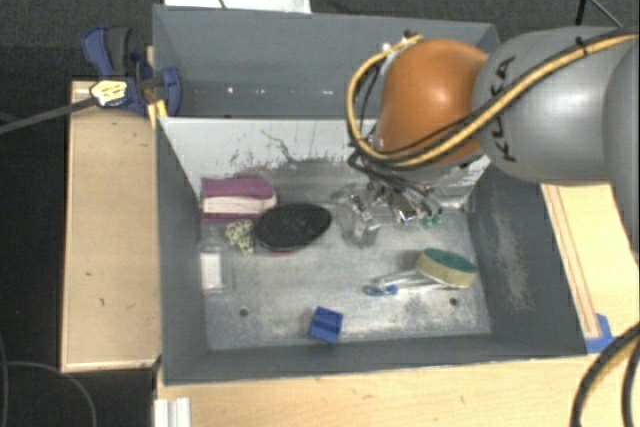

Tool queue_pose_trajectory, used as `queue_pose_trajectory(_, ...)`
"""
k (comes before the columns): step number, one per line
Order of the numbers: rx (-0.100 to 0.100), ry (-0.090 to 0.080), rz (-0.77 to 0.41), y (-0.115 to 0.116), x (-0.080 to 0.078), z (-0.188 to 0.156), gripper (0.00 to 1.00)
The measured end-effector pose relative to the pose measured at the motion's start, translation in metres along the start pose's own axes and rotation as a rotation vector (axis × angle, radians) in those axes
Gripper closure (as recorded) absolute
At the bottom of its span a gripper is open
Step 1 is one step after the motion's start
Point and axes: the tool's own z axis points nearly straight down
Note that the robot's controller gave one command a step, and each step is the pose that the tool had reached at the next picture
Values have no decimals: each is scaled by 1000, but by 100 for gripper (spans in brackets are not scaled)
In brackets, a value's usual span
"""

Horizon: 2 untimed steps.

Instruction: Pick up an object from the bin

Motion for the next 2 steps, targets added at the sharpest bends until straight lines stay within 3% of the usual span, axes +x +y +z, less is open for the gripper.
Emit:
queue_pose_trajectory(1,-2,-12,101,0,-5,-75,100)
queue_pose_trajectory(2,-2,-9,185,-7,23,-124,100)
